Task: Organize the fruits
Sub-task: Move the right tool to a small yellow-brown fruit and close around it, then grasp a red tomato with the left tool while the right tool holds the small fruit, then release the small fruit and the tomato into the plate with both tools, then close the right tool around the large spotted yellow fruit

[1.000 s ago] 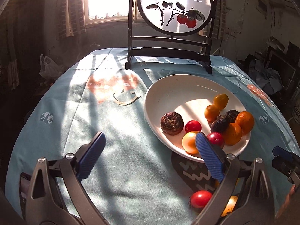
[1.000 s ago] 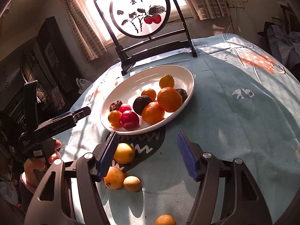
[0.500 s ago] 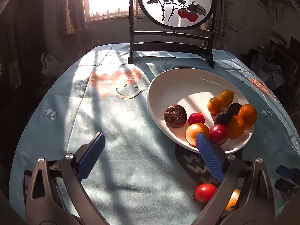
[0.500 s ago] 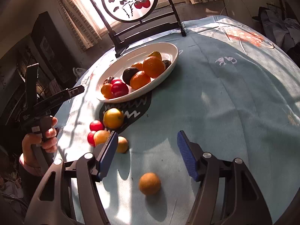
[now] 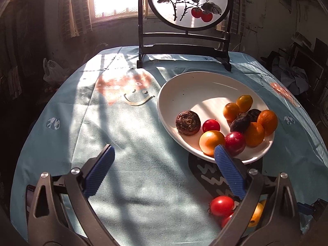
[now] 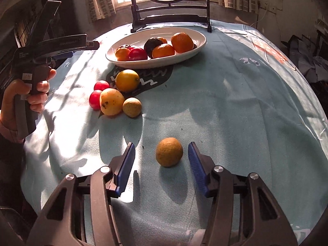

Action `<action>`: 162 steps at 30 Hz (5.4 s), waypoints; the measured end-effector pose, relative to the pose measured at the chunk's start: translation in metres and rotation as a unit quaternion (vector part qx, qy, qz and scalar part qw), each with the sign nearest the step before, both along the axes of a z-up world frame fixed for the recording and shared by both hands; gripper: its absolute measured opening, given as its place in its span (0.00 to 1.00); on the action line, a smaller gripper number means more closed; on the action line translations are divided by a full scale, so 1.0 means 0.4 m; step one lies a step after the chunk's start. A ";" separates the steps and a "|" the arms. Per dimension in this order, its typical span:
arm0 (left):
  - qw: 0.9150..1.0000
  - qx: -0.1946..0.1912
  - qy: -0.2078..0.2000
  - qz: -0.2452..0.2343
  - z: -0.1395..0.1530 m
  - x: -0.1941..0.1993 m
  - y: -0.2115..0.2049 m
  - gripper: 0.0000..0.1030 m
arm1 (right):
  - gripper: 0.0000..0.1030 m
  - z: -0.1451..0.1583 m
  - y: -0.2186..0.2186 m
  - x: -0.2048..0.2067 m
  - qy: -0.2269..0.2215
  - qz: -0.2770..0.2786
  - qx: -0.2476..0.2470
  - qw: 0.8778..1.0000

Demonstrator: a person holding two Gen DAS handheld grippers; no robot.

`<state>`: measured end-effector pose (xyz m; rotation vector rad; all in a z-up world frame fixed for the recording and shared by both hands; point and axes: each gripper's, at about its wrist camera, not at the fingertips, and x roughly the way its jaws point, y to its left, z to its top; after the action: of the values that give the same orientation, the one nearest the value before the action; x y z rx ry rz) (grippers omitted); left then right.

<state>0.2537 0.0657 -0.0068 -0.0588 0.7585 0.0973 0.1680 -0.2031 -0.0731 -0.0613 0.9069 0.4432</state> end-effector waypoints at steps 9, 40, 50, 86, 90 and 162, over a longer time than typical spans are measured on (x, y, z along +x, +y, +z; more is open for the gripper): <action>1.000 -0.006 0.001 -0.002 0.005 -0.007 0.009 0.96 | 0.27 0.003 -0.010 0.018 0.007 -0.005 0.032 0.999; 0.956 0.007 0.070 -0.284 -0.130 -0.168 -0.161 0.38 | 0.27 0.048 -0.039 0.082 -0.014 -0.017 0.212 0.977; 0.955 -0.005 0.077 -0.286 -0.135 -0.152 -0.169 0.33 | 0.27 0.049 -0.035 0.074 -0.016 -0.008 0.216 0.976; 0.985 -0.095 -0.016 -0.141 0.025 0.107 -0.071 0.27 | 0.27 0.158 0.107 0.317 -0.100 0.013 0.163 0.981; 0.989 -0.091 -0.009 -0.116 0.006 0.183 -0.061 0.27 | 0.27 0.135 0.135 0.408 -0.090 0.004 0.158 0.983; 0.997 0.033 -0.025 0.058 -0.017 0.011 0.036 0.96 | 0.43 0.021 0.259 0.117 -0.054 0.165 -0.060 0.983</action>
<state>0.2581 0.0802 -0.0138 -0.0426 0.7015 0.2297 0.2148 -0.0995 -0.0649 -0.3462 0.8177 0.6863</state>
